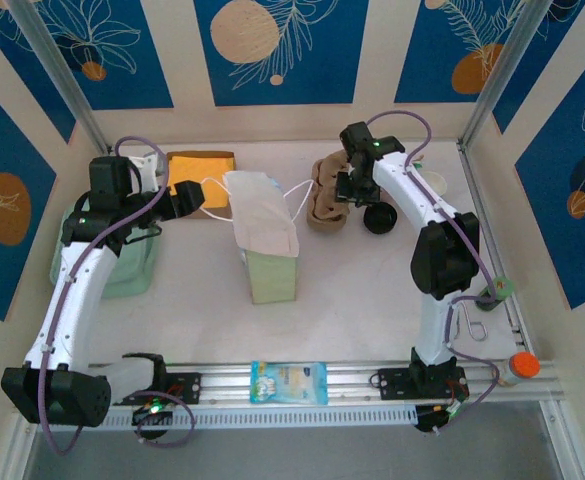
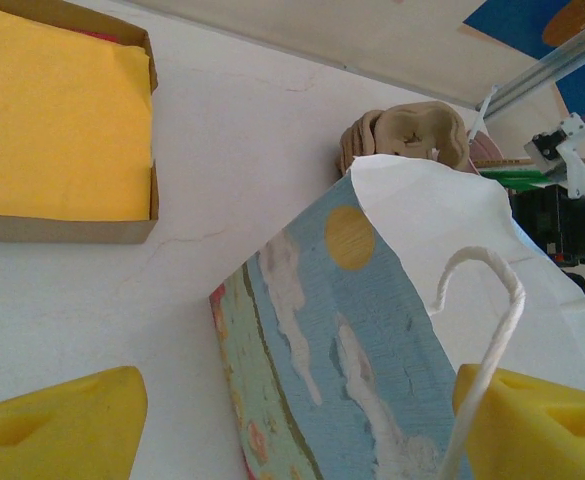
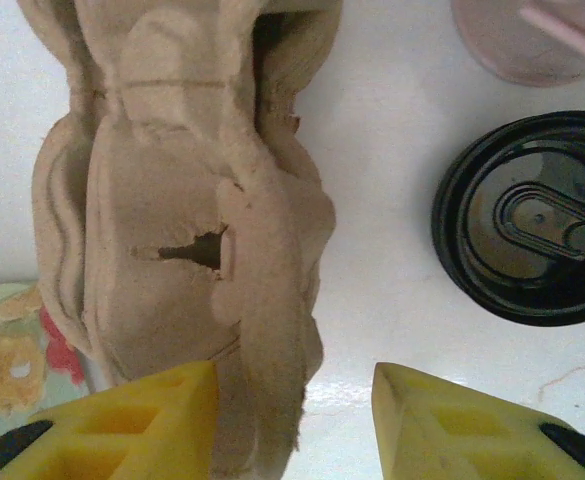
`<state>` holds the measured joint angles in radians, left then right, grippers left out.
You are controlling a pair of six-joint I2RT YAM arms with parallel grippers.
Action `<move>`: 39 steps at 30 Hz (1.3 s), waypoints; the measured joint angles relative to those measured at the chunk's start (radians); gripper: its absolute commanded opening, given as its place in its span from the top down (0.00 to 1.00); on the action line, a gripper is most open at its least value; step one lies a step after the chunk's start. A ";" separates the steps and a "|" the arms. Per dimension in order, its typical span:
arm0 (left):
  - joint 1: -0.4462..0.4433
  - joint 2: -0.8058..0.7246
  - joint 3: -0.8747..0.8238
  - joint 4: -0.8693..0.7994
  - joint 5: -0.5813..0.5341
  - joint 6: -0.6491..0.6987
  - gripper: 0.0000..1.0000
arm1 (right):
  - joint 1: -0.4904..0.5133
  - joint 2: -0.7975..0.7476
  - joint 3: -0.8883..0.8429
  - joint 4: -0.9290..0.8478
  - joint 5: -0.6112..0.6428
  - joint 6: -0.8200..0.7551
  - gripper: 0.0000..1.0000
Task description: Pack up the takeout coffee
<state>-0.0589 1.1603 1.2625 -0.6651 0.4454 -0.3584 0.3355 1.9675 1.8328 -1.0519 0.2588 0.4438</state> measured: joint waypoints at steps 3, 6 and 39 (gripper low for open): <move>0.000 0.000 0.000 0.000 0.000 0.000 0.20 | -0.006 0.000 -0.013 0.024 -0.029 -0.002 0.76; 0.000 0.000 0.000 0.000 0.000 0.000 0.20 | -0.019 0.000 -0.032 0.048 -0.058 0.005 0.89; 0.003 0.000 0.000 0.000 0.000 0.000 0.20 | -0.207 -0.025 -0.165 0.188 -0.613 -0.226 1.00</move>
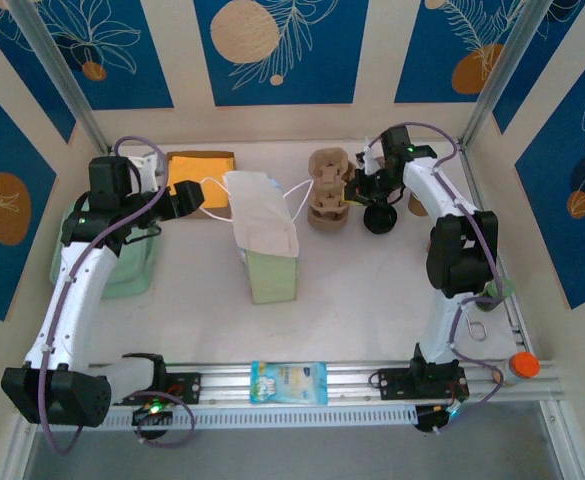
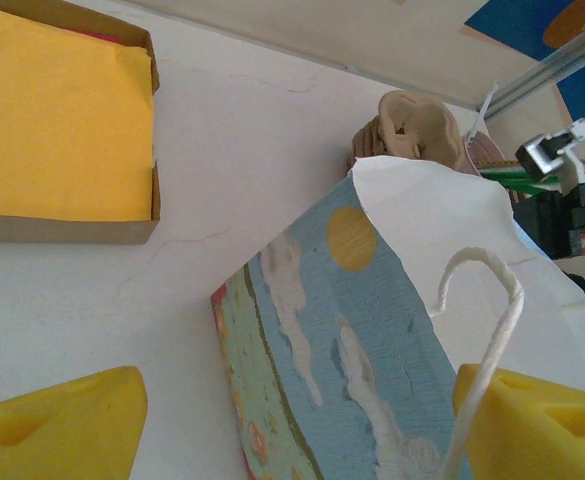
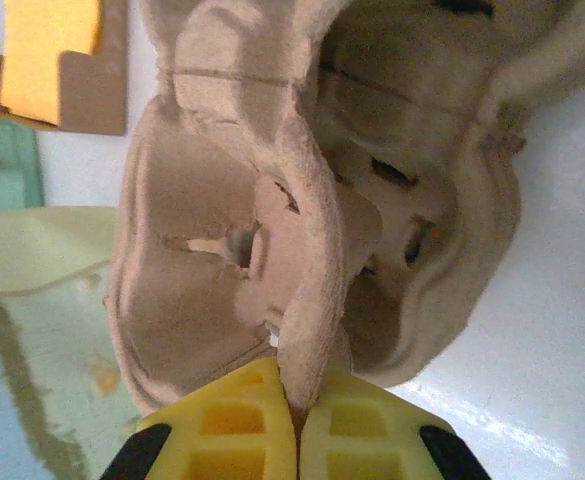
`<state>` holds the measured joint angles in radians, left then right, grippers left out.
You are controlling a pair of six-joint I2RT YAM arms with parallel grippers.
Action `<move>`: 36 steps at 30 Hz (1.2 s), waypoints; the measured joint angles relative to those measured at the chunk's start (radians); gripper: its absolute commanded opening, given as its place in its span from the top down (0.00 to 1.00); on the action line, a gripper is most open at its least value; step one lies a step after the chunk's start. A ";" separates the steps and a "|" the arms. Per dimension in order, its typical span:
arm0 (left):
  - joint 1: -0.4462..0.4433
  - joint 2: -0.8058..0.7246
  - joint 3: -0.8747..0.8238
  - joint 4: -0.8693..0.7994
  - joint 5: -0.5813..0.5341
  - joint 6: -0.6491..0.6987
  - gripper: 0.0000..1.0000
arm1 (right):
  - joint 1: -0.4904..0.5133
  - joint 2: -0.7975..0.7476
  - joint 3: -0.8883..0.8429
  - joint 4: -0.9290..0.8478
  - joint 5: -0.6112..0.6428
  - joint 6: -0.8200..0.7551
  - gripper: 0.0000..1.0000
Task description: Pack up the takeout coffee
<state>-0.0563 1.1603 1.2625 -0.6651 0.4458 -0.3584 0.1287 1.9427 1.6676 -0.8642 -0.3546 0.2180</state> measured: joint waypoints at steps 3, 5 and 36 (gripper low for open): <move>0.000 0.000 0.000 0.000 0.000 0.000 0.20 | 0.000 0.002 0.002 -0.017 0.020 -0.019 1.00; 0.000 0.000 0.000 0.000 0.000 0.000 0.20 | 0.000 0.002 0.002 -0.024 0.040 -0.030 1.00; 0.004 -0.002 0.000 0.000 0.010 0.000 0.20 | 0.131 -0.097 0.195 -0.185 0.471 0.024 0.46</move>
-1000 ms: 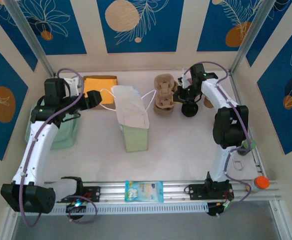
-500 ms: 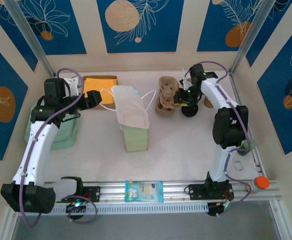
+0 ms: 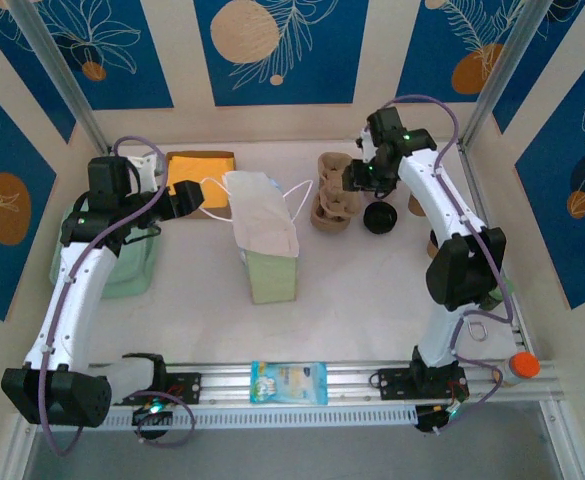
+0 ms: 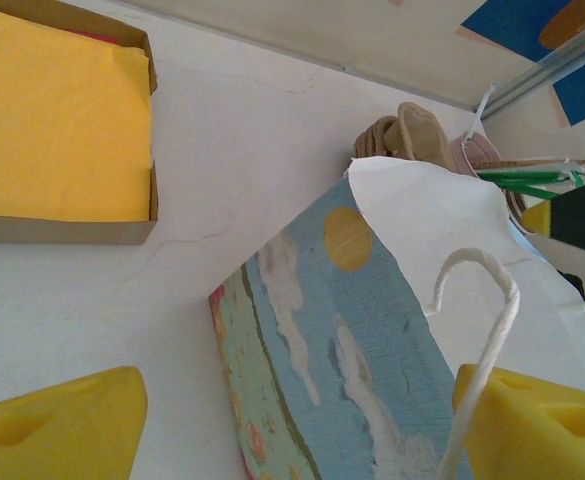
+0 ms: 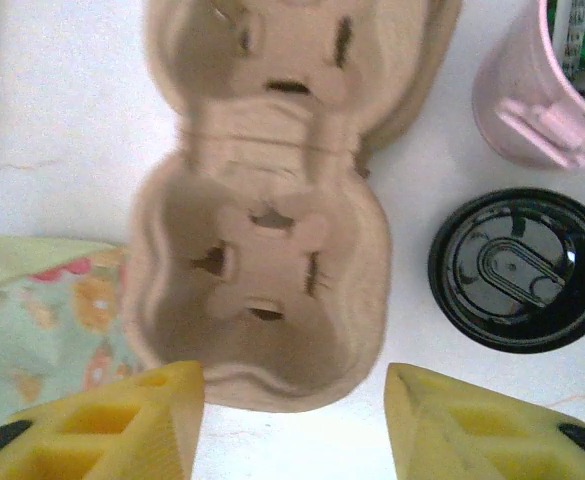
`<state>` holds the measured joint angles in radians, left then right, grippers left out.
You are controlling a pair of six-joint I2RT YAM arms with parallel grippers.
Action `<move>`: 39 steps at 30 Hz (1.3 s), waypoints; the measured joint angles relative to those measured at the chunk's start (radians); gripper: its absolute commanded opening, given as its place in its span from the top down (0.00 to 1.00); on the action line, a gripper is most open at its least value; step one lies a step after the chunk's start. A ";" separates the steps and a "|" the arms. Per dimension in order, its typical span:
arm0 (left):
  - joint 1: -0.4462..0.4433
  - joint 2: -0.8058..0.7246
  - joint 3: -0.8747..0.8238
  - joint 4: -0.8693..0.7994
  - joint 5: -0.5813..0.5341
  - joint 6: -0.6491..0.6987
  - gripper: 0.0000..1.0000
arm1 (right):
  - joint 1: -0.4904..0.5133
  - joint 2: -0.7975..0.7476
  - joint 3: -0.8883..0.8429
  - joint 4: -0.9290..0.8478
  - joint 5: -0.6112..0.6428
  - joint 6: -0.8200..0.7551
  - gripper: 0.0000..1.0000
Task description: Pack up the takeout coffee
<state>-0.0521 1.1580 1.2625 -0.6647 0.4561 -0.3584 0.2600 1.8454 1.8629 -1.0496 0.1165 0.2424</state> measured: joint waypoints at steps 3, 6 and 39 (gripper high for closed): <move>0.002 -0.001 0.000 0.000 0.009 0.000 0.20 | 0.027 0.023 0.090 -0.021 0.020 0.022 0.46; 0.002 -0.008 -0.003 0.002 0.013 0.000 0.20 | 0.047 0.087 0.190 -0.043 0.037 0.040 0.46; 0.003 -0.034 -0.037 0.022 0.034 0.000 0.20 | 0.052 0.422 0.449 -0.174 0.087 0.100 0.48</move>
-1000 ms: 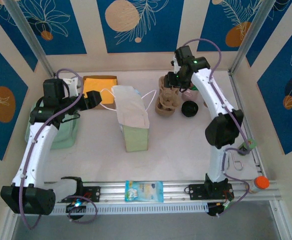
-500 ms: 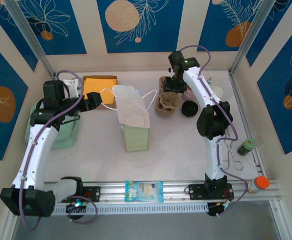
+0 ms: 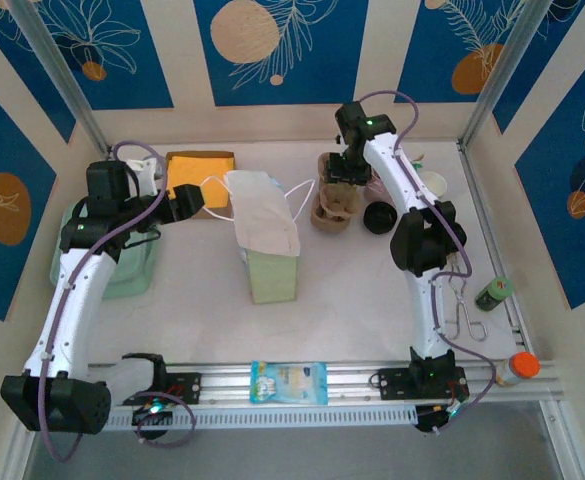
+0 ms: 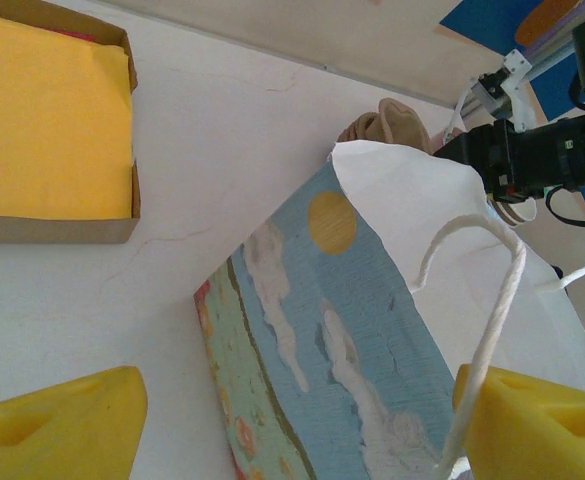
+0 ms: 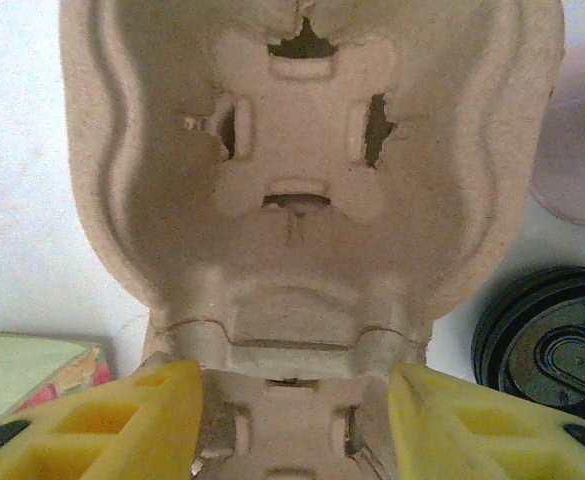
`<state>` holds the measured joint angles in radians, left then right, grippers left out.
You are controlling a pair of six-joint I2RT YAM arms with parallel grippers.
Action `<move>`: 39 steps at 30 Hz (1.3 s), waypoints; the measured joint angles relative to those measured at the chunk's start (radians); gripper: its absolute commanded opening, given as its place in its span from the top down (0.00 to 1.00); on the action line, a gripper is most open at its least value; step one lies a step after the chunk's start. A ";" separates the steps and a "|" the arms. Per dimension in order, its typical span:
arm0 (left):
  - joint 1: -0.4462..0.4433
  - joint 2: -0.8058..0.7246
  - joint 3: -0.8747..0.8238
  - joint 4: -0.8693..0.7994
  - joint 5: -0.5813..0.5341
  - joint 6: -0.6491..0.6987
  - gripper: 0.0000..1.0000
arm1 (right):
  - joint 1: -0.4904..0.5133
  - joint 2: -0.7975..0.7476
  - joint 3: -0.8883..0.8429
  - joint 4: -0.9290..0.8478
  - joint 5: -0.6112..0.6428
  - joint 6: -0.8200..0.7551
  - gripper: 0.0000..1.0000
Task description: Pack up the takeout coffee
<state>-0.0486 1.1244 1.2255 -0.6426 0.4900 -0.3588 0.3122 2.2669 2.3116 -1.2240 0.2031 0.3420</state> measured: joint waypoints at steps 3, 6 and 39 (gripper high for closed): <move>0.000 0.000 0.000 0.000 0.000 0.000 0.20 | 0.000 0.013 0.005 -0.001 0.000 0.000 0.48; 0.000 0.000 0.000 0.000 0.000 0.000 0.20 | 0.002 0.024 0.013 0.000 0.000 0.003 0.49; 0.010 0.000 0.000 0.000 0.000 0.001 0.20 | 0.010 0.046 0.037 -0.005 0.000 0.010 0.67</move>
<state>-0.0391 1.1244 1.2255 -0.6430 0.4900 -0.3580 0.3218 2.3127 2.3489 -1.2289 0.2031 0.3519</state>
